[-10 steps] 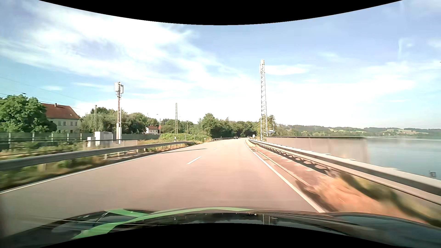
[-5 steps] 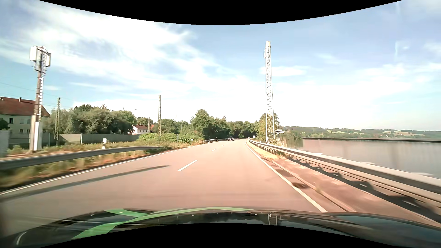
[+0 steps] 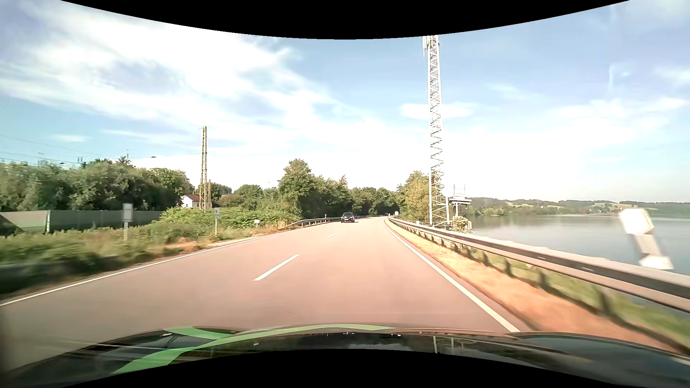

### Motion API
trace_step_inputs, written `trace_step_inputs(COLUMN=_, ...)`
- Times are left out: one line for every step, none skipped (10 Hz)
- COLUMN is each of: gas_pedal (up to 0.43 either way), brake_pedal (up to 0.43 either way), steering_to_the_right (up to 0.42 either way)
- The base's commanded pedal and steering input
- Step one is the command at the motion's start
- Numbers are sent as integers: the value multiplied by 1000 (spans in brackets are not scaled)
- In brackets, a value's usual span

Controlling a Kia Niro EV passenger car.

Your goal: Follow the waypoints while adhering to traffic rules and regulations

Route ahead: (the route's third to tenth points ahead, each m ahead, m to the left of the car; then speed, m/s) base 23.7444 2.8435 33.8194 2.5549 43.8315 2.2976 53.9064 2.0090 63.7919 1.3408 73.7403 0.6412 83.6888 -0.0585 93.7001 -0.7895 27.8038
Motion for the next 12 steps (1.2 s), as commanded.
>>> trace_step_inputs(gas_pedal=287, brake_pedal=0, steering_to_the_right=7)
trace_step_inputs(gas_pedal=299, brake_pedal=0, steering_to_the_right=7)
trace_step_inputs(gas_pedal=299, brake_pedal=0, steering_to_the_right=6)
trace_step_inputs(gas_pedal=299, brake_pedal=0, steering_to_the_right=6)
trace_step_inputs(gas_pedal=268, brake_pedal=0, steering_to_the_right=6)
trace_step_inputs(gas_pedal=240, brake_pedal=0, steering_to_the_right=6)
trace_step_inputs(gas_pedal=240, brake_pedal=0, steering_to_the_right=6)
trace_step_inputs(gas_pedal=240, brake_pedal=0, steering_to_the_right=6)
trace_step_inputs(gas_pedal=240, brake_pedal=0, steering_to_the_right=6)
trace_step_inputs(gas_pedal=240, brake_pedal=0, steering_to_the_right=6)
trace_step_inputs(gas_pedal=248, brake_pedal=0, steering_to_the_right=6)
trace_step_inputs(gas_pedal=248, brake_pedal=0, steering_to_the_right=6)
